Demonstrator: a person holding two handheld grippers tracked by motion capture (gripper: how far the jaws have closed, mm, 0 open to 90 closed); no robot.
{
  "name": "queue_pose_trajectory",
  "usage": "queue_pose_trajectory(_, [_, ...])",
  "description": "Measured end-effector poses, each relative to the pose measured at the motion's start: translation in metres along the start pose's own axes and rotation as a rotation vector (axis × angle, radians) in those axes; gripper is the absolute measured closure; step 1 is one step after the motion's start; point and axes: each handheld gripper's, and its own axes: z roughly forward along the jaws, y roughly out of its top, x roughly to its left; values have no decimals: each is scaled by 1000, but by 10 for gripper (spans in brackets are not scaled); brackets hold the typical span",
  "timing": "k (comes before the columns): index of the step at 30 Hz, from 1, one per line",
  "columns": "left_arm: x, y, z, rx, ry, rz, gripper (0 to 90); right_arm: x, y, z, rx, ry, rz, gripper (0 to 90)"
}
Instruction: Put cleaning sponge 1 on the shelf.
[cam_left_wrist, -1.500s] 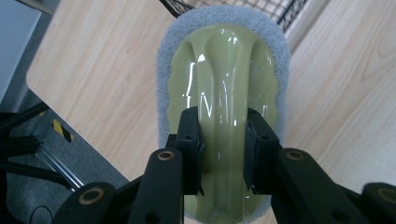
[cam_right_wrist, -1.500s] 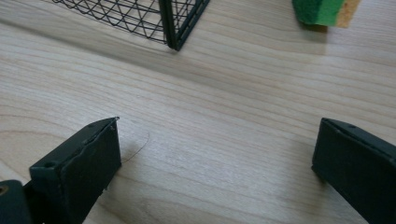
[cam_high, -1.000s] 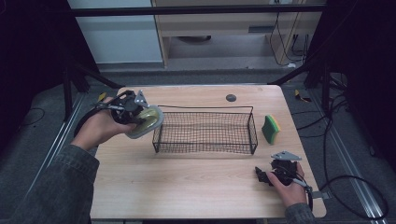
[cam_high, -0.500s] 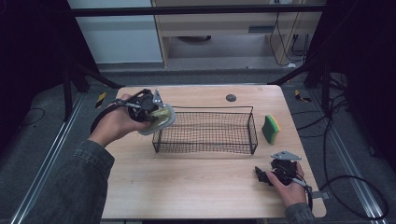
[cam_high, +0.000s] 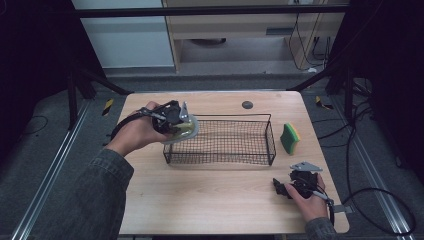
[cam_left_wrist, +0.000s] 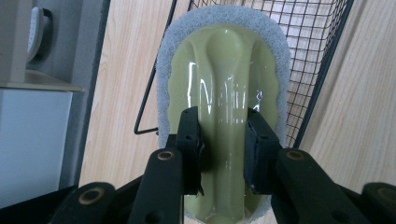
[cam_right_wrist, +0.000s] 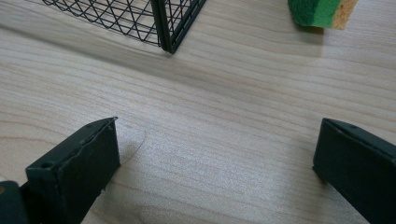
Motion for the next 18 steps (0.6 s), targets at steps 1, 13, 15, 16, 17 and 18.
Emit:
queue_pose_trajectory(1, [0,1,1,-1,4,4,709,0,0,0,-1,1,-1,6])
queue_pose_trajectory(13, [0,12,16,-24,4,42,709,1,2,2,4,0,-6,5])
queue_pose_trajectory(15, [-1,12,15,-36,3,43,709,0,2,2,4,1,-6,5])
queue_pose_trajectory(16, [-1,13,15,-35,2,46,709,0,2,2,4,0,-9,5])
queue_pose_trajectory(17, [-2,13,15,-35,2,50,709,0,2,2,3,2,-8,5])
queue_pose_trajectory(18, [-2,13,15,-34,3,52,709,0,2,2,1,3,-10,5])
